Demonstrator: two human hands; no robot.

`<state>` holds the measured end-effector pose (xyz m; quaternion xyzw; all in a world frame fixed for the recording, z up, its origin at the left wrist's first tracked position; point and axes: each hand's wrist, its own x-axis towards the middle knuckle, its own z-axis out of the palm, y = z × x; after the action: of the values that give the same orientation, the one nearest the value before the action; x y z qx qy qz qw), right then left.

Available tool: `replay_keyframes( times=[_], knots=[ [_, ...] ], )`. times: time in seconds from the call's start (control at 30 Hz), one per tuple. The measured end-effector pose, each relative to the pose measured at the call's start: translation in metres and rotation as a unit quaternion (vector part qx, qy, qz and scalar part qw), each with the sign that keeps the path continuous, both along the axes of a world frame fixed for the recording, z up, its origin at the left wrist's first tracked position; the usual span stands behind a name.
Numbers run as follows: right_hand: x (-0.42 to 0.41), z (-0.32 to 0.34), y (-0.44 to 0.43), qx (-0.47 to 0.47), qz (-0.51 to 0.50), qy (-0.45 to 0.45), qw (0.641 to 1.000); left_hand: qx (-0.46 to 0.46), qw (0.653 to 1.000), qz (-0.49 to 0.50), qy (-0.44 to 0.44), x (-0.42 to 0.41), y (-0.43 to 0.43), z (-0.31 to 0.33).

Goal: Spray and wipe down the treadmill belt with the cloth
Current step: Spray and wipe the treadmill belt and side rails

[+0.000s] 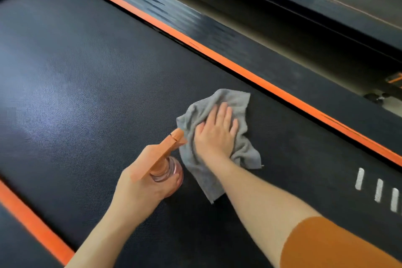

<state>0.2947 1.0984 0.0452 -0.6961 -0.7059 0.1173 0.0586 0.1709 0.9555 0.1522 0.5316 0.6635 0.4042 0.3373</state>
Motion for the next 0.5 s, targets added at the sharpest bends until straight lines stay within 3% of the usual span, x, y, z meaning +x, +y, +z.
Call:
replay_keyframes(
  times=[0.1,0.23,0.37,0.5],
  knots=[
    [-0.012,0.000,-0.033,-0.006,0.164,0.003,0.986,-0.016,1.000,0.009,-0.008,-0.001,-0.002,-0.005],
    [0.050,-0.003,-0.019,-0.015,0.363,-0.026,0.931,-0.034,0.997,0.015,-0.067,-0.003,-0.003,-0.016],
    [0.126,0.007,0.047,-0.015,0.179,-0.050,0.983,-0.016,0.997,0.020,-0.079,-0.001,-0.001,-0.017],
    [0.111,0.009,0.047,-0.026,0.066,-0.065,0.995,-0.023,0.998,0.000,-0.050,-0.002,0.000,-0.010]
  ],
)
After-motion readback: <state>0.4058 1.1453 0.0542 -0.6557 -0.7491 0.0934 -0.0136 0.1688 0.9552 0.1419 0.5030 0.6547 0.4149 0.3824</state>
